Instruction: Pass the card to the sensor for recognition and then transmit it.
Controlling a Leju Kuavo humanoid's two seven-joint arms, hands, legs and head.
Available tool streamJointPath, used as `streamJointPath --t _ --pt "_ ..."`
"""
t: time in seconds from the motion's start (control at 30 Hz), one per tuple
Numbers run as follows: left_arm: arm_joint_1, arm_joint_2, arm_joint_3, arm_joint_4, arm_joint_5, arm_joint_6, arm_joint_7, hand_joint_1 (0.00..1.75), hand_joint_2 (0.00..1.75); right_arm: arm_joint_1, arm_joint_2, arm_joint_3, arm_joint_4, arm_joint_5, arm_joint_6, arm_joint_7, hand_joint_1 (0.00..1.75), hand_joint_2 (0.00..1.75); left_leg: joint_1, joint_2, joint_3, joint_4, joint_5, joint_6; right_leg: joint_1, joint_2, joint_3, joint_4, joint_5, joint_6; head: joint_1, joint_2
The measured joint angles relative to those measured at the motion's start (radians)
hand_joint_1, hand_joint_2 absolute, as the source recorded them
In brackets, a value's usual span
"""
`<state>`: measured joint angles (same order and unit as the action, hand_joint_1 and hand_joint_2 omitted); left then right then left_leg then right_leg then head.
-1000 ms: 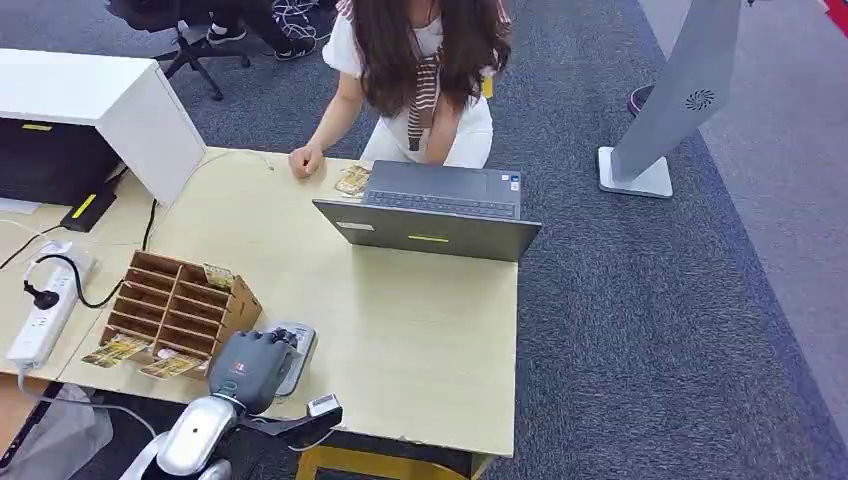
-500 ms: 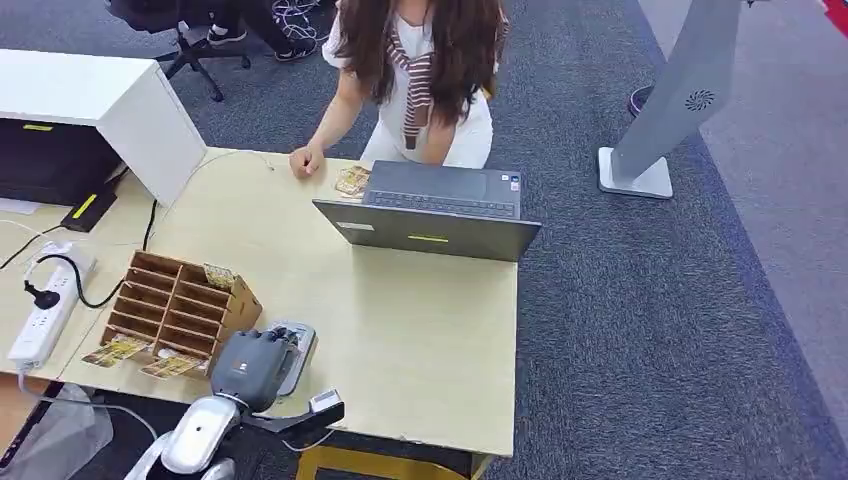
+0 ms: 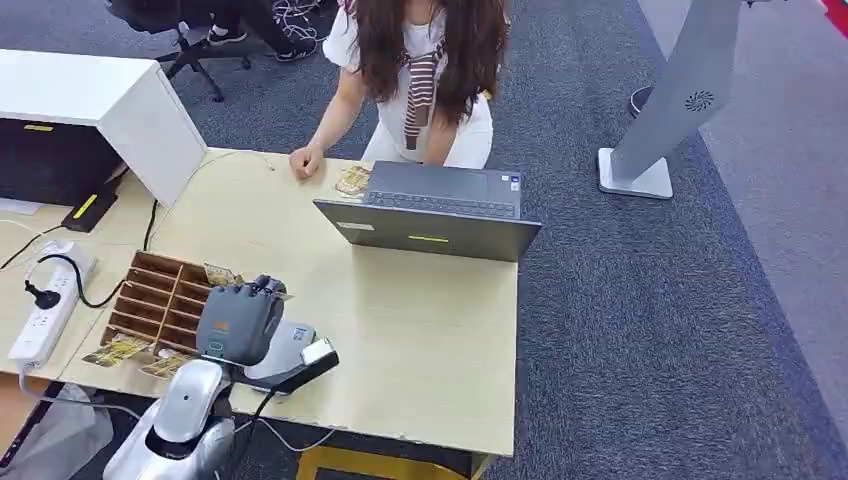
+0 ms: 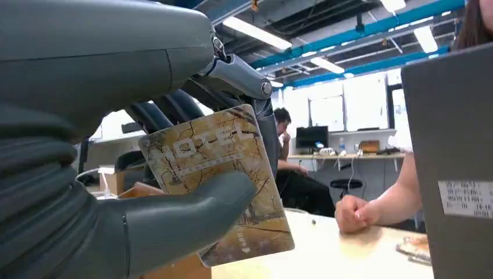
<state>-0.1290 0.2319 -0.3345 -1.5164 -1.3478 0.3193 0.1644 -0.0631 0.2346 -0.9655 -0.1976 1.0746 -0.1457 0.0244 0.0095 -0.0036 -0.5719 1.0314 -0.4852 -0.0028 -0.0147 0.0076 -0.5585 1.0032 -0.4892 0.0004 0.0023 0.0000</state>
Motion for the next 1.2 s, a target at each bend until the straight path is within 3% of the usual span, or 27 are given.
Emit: streamJointPath --t 0.2,0.47,0.77,1.17,1.2 --pt "-0.071 0.011 0.030 0.000 -0.002 0.061 -0.012 1.75 1.75 -0.001 0.000 0.000 0.000 0.017 0.010 -0.006 0.00 1.75 0.000 -0.001 -0.001 0.000 0.000 0.000 0.000 -0.001 -0.001 0.000 0.000 0.000 0.000 0.000" --pt "-0.334 0.056 0.079 0.076 -0.027 0.009 -0.039 1.75 1.75 -0.003 0.000 0.000 0.000 0.034 0.021 -0.006 0.00 1.75 0.000 0.000 -0.001 0.000 0.002 0.000 0.000 0.000 -0.001 0.000 0.002 -0.001 0.000 0.000" --pt "-0.515 0.094 0.079 0.243 -0.123 -0.030 -0.019 1.75 1.75 -0.006 -0.005 0.000 0.000 0.035 0.036 -0.005 0.00 1.75 0.000 0.000 -0.001 0.000 0.002 0.000 0.000 0.000 -0.002 0.000 0.002 -0.001 0.000 0.000" --pt "-0.567 0.087 0.078 0.327 -0.132 -0.024 -0.006 1.75 1.75 -0.007 -0.007 0.000 0.000 0.035 0.037 -0.005 0.00 1.75 0.000 0.001 -0.001 0.000 0.002 0.000 0.000 0.001 -0.002 0.000 0.002 -0.001 0.000 0.000" --pt "-0.567 0.086 0.078 0.332 -0.131 -0.022 -0.006 0.37 1.75 -0.007 -0.007 0.000 0.000 0.035 0.037 -0.005 0.00 1.75 0.000 0.001 -0.001 0.000 0.002 0.000 0.000 0.002 -0.002 0.000 0.002 -0.001 0.000 0.000"
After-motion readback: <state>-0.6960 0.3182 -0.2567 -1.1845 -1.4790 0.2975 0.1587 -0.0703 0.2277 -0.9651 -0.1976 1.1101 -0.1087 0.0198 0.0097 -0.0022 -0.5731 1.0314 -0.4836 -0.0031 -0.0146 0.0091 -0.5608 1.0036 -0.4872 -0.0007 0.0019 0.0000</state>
